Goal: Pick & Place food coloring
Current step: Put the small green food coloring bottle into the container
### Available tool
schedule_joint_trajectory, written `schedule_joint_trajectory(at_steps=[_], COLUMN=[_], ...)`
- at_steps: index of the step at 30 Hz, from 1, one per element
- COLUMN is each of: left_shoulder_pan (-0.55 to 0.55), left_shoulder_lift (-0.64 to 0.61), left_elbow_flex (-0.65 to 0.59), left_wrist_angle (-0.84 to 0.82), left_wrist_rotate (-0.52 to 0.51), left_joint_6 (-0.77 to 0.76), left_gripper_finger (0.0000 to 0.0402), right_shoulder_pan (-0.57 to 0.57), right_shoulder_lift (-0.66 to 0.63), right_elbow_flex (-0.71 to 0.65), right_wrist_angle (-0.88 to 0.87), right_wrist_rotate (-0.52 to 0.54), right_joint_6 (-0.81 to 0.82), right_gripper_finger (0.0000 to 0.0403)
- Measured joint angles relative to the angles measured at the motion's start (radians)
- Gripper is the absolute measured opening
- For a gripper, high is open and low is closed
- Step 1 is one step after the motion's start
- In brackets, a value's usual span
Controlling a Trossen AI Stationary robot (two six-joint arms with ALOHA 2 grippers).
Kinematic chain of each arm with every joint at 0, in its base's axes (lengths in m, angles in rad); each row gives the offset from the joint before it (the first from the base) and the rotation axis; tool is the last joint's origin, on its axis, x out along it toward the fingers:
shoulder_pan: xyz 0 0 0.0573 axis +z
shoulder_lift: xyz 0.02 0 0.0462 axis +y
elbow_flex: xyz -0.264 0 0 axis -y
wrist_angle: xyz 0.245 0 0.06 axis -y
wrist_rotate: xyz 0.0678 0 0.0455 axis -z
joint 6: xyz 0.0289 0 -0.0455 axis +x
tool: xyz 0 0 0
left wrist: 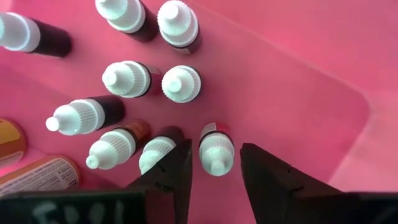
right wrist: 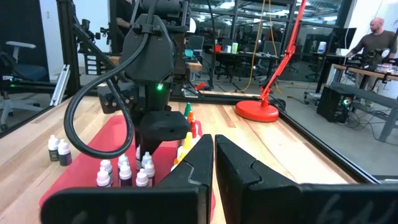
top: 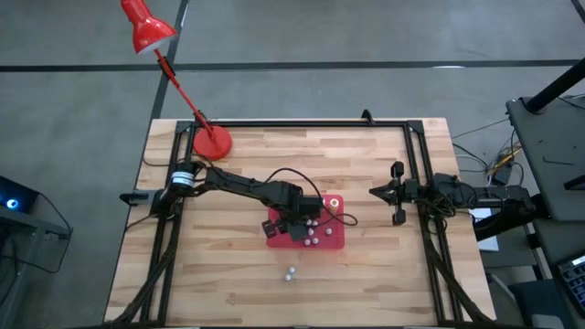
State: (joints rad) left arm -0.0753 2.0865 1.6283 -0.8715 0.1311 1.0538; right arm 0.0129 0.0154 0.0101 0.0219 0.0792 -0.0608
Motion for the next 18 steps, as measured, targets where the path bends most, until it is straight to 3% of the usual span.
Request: schedule_joint_trajectory(at_steps=[18], left_shoulder_pan=[0.000], left_shoulder_lift=[-0.010], left_elbow_flex=[0.037], left_wrist_angle=[-0.050], left_wrist_rotate=[-0.028], left_joint_6=[-0.054], left_gripper_finger=[0.0110], right_shoulder_pan=[0.000], right_shoulder_lift=[0.000], right_elbow_flex=[0.000], right_wrist_angle=[0.000], right_wrist_rotate=[0.000], right_joint_6=[0.000], right_gripper_finger=[0.0009])
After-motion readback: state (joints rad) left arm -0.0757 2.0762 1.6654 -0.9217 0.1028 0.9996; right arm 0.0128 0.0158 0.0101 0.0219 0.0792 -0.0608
